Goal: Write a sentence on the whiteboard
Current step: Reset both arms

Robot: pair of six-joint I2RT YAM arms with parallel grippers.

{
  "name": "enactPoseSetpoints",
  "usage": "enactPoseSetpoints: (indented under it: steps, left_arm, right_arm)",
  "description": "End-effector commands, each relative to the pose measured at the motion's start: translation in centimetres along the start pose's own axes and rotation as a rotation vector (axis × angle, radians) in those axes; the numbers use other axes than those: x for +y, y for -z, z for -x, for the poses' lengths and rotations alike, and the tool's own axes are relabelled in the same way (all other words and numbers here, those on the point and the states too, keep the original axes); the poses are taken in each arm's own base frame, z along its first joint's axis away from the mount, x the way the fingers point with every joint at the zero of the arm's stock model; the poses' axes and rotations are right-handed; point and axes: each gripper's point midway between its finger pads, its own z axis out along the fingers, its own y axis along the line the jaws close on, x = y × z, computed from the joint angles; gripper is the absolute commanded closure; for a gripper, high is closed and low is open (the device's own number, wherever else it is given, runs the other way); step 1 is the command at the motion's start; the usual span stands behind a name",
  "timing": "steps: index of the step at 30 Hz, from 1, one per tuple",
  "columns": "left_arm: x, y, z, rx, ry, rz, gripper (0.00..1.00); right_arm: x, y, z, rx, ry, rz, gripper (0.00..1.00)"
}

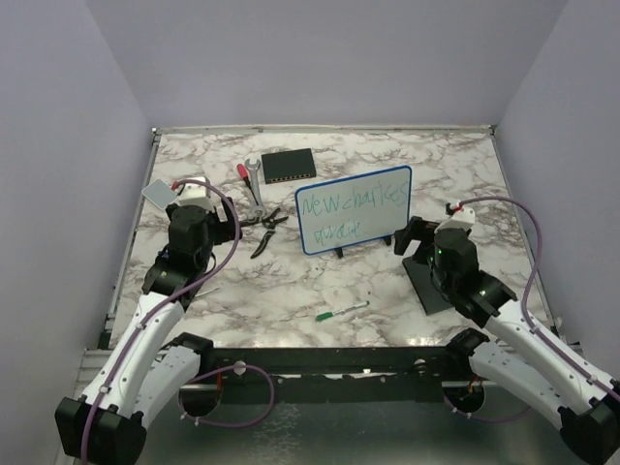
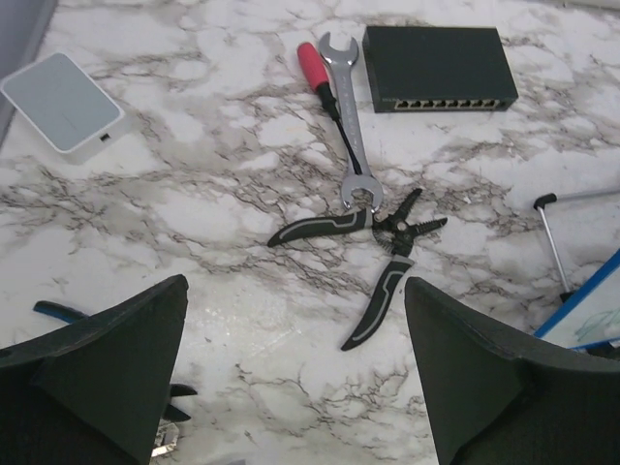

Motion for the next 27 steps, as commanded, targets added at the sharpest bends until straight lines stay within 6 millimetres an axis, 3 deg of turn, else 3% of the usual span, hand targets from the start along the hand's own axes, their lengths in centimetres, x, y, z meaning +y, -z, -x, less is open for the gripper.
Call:
enactPoseSetpoints:
  steps: [1, 3, 7, 17, 27]
  left_arm:
    - [2.4, 2.0, 4.6, -0.154, 0.003, 0.125, 0.06]
    - [2.7, 2.4, 5.4, -0.186, 0.007, 0.137, 0.05]
    - [3.0, 2.9, 5.5, -0.21, 0.0, 0.139, 0.04]
    - [4.2, 5.4, 6.7, -0.304, 0.047, 0.169, 0.01]
    - [4.3, 5.5, 6.6, -0.305, 0.039, 0.175, 0.01]
  right_arm:
    - [-2.3, 1.8, 6.9, -0.306, 0.081, -0.1, 0.0]
    - [-2.5, 2.5, 8.4, -0.372, 0.113, -0.105, 0.0]
    - [-3.1, 3.0, 9.4, -0.417, 0.152, -0.134, 0.0]
    - [-3.2, 3.2, 9.2, -0.436, 0.146, -0.124, 0.0]
    - [-3.2, 3.8, 9.9, -0.459, 0.137, -0.12, 0.0]
